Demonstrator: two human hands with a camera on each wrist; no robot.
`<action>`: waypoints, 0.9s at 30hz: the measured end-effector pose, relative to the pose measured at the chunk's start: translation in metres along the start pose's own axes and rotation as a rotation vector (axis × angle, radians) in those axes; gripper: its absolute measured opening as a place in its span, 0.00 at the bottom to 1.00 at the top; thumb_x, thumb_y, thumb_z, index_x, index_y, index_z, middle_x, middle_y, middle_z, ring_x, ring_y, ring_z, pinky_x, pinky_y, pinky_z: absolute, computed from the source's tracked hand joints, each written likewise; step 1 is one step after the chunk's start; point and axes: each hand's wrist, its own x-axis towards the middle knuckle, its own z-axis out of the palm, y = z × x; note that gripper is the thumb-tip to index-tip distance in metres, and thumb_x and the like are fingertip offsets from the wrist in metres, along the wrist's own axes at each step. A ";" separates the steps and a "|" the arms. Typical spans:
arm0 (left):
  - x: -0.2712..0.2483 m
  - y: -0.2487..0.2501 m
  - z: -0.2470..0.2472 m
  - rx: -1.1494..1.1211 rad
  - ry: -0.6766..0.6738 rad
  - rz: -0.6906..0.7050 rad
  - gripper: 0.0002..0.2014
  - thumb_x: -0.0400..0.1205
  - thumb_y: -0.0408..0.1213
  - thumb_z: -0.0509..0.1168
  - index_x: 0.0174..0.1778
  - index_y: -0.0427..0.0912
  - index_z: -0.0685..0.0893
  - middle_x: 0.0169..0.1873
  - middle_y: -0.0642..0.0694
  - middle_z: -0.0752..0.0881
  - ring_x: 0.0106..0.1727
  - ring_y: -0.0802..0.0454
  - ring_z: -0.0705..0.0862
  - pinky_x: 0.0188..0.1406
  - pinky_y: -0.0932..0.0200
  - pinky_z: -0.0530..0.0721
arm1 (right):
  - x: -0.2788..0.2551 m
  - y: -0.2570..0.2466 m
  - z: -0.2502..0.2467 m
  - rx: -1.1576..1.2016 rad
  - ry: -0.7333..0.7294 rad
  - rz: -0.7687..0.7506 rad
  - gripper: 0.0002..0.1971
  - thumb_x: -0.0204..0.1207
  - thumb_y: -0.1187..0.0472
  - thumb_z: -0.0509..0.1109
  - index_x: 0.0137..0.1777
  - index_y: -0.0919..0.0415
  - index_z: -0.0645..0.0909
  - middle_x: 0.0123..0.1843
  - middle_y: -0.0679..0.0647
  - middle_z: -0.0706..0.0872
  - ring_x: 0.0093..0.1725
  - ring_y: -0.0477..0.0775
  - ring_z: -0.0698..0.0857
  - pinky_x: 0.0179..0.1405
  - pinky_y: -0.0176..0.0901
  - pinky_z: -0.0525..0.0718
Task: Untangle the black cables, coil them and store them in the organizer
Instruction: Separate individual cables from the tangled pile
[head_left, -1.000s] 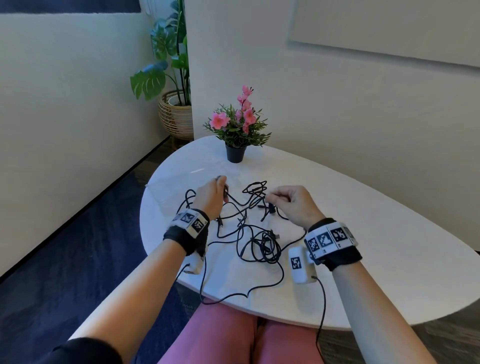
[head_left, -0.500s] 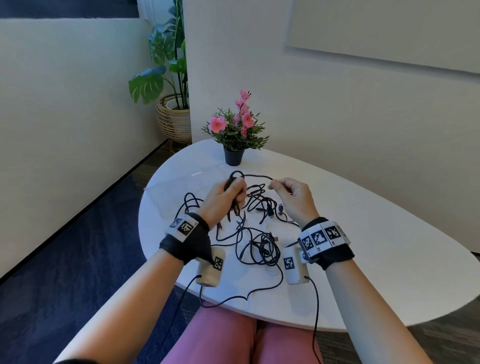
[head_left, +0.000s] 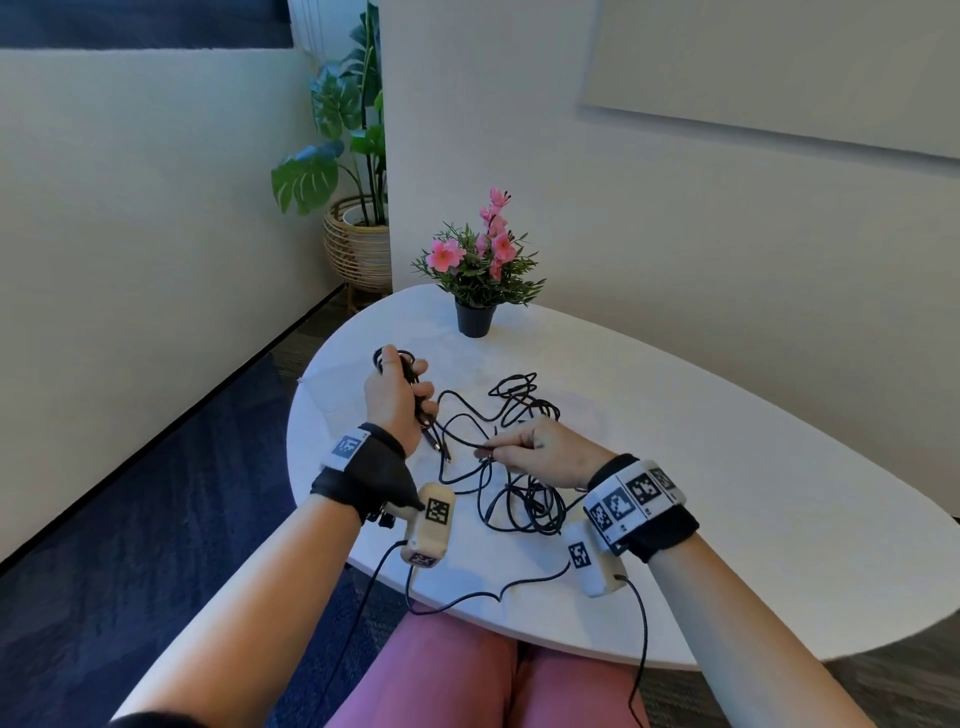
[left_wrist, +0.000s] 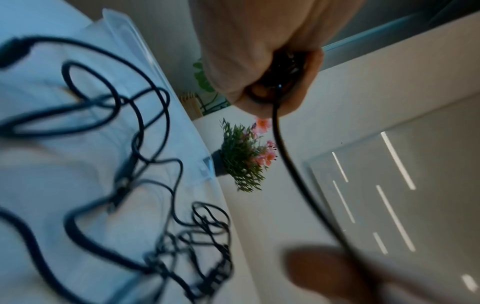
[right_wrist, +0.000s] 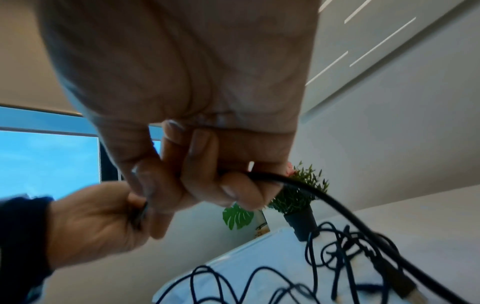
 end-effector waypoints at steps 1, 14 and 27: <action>0.004 0.000 -0.004 0.115 0.030 0.017 0.15 0.88 0.50 0.47 0.51 0.42 0.69 0.33 0.50 0.76 0.16 0.60 0.67 0.13 0.71 0.65 | 0.000 -0.004 -0.005 -0.066 0.024 0.000 0.11 0.82 0.61 0.63 0.55 0.57 0.88 0.27 0.52 0.78 0.23 0.45 0.69 0.25 0.32 0.66; -0.036 -0.008 0.006 1.241 -0.642 0.149 0.24 0.83 0.57 0.55 0.41 0.40 0.86 0.27 0.51 0.85 0.23 0.58 0.75 0.25 0.65 0.74 | 0.008 -0.011 -0.036 -0.206 0.707 -0.111 0.04 0.75 0.55 0.73 0.46 0.49 0.90 0.32 0.44 0.73 0.33 0.41 0.74 0.38 0.40 0.73; -0.033 -0.019 0.023 0.188 -0.341 0.062 0.16 0.88 0.45 0.49 0.54 0.43 0.80 0.61 0.45 0.83 0.68 0.48 0.79 0.65 0.47 0.77 | -0.008 -0.003 0.002 -0.023 0.465 -0.001 0.14 0.85 0.56 0.58 0.56 0.57 0.86 0.27 0.39 0.75 0.28 0.35 0.72 0.35 0.35 0.71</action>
